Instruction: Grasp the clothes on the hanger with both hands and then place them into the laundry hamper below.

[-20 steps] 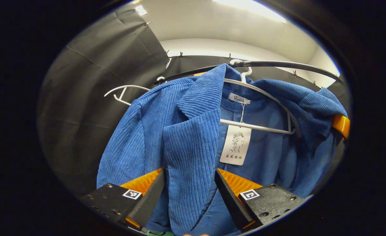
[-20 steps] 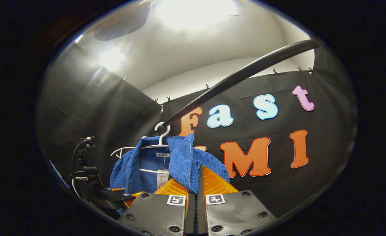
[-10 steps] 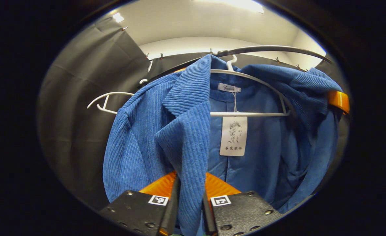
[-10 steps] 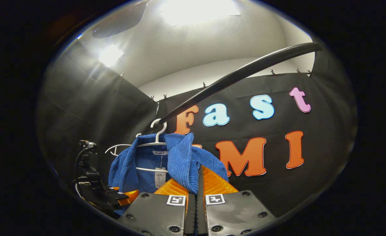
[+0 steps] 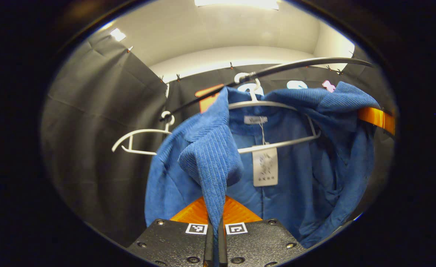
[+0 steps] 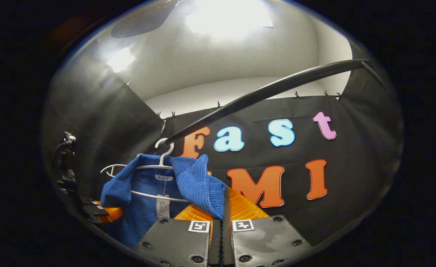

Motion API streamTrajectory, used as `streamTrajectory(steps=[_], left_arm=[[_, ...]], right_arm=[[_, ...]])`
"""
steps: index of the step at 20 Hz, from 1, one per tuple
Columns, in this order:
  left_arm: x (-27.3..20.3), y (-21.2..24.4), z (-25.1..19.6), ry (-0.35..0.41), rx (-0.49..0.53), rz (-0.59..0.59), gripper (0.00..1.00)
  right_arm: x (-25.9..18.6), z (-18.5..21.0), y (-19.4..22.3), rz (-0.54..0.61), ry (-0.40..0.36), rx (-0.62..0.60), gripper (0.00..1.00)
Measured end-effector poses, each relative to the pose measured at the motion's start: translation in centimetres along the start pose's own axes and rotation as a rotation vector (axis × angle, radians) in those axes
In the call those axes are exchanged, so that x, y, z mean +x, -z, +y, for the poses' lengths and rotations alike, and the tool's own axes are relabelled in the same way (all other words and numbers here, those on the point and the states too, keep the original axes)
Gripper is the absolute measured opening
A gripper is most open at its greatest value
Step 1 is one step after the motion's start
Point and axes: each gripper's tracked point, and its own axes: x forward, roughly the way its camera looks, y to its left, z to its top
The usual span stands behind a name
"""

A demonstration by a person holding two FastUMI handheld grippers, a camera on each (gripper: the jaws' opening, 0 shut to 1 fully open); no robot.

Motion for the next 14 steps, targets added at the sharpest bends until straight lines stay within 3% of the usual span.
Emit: streamTrajectory(steps=[4, 6, 7, 11, 14], left_arm=[[0.2, -5.1, 4.6, -0.117, 0.118, -0.083, 0.07], [0.4, -7.8, 6.8, -0.166, 0.131, -0.122, 0.02], [0.6, -9.2, 7.8, -0.186, 0.141, -0.145, 0.07], [2.7, -14.0, 10.1, -0.180, 0.253, -0.214, 0.02], [4.9, -16.1, 11.9, -0.168, 0.262, -0.245, 0.05]], right_arm=[[0.3, -0.7, -1.8, -0.067, 0.025, 0.003, 0.09], [0.4, -0.8, -2.0, -0.079, 0.026, 0.006, 0.09], [0.5, -0.8, -2.0, -0.080, 0.025, 0.011, 0.09], [0.9, -0.8, -1.2, -0.060, 0.016, 0.057, 0.09], [0.9, -1.2, -0.9, -0.048, 0.017, 0.070, 0.08]])
